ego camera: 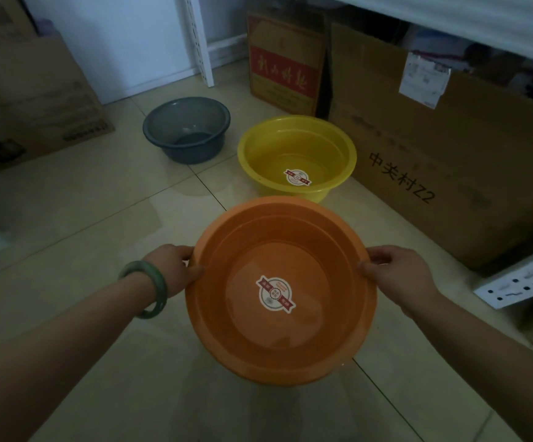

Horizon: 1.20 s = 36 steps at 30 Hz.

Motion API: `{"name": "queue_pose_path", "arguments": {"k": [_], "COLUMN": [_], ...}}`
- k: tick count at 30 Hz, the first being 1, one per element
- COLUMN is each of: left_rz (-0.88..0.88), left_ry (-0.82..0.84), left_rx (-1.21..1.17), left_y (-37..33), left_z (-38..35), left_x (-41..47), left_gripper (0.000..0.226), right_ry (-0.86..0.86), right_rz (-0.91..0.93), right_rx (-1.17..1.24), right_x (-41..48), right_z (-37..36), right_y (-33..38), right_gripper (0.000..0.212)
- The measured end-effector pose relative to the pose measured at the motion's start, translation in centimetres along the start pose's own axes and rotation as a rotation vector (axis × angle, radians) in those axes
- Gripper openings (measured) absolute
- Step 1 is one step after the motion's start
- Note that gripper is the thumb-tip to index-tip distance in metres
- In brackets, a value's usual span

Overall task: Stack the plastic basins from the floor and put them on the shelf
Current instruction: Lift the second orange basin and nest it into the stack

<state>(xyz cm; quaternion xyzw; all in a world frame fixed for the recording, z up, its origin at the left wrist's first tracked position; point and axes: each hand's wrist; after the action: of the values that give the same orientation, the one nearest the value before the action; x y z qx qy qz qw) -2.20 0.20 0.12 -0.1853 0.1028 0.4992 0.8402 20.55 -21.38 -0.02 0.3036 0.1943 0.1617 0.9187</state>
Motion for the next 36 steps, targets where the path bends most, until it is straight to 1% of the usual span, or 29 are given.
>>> {"name": "queue_pose_path", "arguments": {"k": [5,8,11,13,25,28,31,36], "left_rz": [0.132,0.161,0.186,0.210,0.210,0.188,0.173,0.136], "left_ry": [0.058,0.086,0.113,0.130,0.092,0.136,0.194,0.194], "left_rx": [-0.193,-0.245,-0.312,-0.367,-0.530,-0.524,-0.560,-0.533], "left_y": [-0.4,-0.6,-0.8,-1.1,-5.1,-6.7,-8.3,-11.1], "left_z": [-1.1,-1.2,-1.2,-1.2,-2.7,-2.7,-2.7,-3.2], "left_x": [0.2,0.4,0.8,1.0,2.6,3.0,3.4,4.4], "left_gripper": [0.048,0.051,0.054,0.056,0.055,0.055,0.060,0.060], "right_ry": [0.048,0.117,0.217,0.241,0.126,0.096,0.079,0.068], "right_rz": [-0.046,-0.132,-0.229,-0.244,-0.272,-0.293,-0.316,-0.356], "right_rx": [0.051,0.147,0.224,0.243,0.276,0.298,0.322,0.340], "right_x": [0.5,1.1,1.5,1.8,3.9,4.7,5.6,6.9], "right_z": [-1.0,-1.2,-1.0,-0.9,1.3,2.2,3.3,5.0], "right_y": [-0.9,-1.2,-1.1,-1.2,-3.0,-4.0,-5.1,-6.4], "right_gripper": [0.034,0.036,0.045,0.050,0.049,0.050,0.051,0.050]}}
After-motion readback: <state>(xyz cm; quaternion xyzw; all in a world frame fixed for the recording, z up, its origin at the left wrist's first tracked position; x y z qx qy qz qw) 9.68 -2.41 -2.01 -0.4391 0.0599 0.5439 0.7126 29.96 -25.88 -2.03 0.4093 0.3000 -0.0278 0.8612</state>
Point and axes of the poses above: each hand's wrist, its own x-axis towards the middle knuckle, its own z-axis out of the back of the hand, y = z × x, and after that the axes turned 7 degrees about -y, right-handed
